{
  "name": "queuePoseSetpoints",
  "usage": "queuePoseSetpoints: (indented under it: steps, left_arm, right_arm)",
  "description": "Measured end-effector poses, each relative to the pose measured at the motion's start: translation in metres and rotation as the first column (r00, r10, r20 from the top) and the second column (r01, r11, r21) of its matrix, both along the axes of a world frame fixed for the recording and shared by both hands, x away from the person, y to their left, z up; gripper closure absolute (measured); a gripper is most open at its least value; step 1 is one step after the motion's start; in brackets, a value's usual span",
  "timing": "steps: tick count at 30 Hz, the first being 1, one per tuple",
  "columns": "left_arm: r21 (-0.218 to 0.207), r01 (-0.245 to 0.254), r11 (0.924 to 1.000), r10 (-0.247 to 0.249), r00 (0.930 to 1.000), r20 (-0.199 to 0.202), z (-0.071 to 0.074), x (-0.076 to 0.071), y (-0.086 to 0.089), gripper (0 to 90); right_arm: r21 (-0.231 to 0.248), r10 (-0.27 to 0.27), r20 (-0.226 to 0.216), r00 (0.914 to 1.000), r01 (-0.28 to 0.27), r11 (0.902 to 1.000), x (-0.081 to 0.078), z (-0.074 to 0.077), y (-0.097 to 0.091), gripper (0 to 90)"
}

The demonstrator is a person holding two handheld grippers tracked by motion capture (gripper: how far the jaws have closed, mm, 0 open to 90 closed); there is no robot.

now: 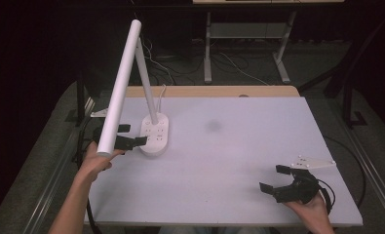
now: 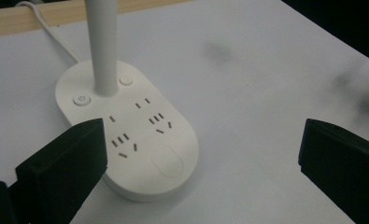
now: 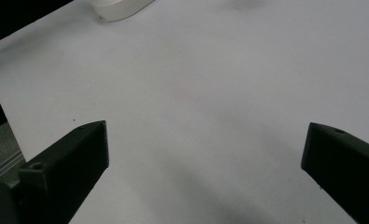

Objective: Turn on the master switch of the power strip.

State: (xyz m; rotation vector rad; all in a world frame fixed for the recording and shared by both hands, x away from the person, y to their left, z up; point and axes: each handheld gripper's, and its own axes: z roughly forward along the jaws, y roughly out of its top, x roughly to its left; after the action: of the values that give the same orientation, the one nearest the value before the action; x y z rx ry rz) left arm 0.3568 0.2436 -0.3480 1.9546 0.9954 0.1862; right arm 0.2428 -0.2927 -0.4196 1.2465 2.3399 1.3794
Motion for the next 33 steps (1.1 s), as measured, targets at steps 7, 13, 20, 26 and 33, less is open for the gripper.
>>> queuePoseSetpoints:
  steps: [7, 13, 20, 26, 33]
  left_arm:
    - [0.007, -0.023, 0.9997, 0.023, 0.9997, 0.003, 0.004, 0.013, 0.002, 0.1]
    - [0.019, -0.029, 0.9994, 0.029, 0.9996, 0.003, 0.009, 0.023, 0.003, 0.2]
    - [0.017, -0.049, 0.9986, 0.049, 0.9988, 0.003, 0.008, 0.035, 0.006, 0.2]
    - [0.01, -0.072, 0.9974, 0.072, 0.9974, -0.006, 0.002, 0.047, 0.009, 0.5]
    - [-0.004, -0.108, 0.9941, 0.108, 0.9938, -0.025, -0.005, 0.059, 0.011, 1.0]
  right_arm:
    - [0.0, -0.001, 0.0, 1.0, 0.001, 1.0, 0.0, -0.001, -0.001, 0.2]
    - [0.001, -0.002, 0.0, 1.0, 0.002, 1.0, 0.0, -0.001, -0.001, 0.2]
    - [0.001, 0.003, -0.004, 1.0, -0.003, 1.0, 0.0, -0.001, -0.001, 0.2]
    - [-0.001, 0.014, -0.006, 0.9999, -0.014, 0.9999, 0.001, -0.002, 0.0, 0.2]
    - [-0.001, 0.007, -0.008, 0.9999, -0.007, 1.0, 0.001, -0.002, -0.001, 0.2]
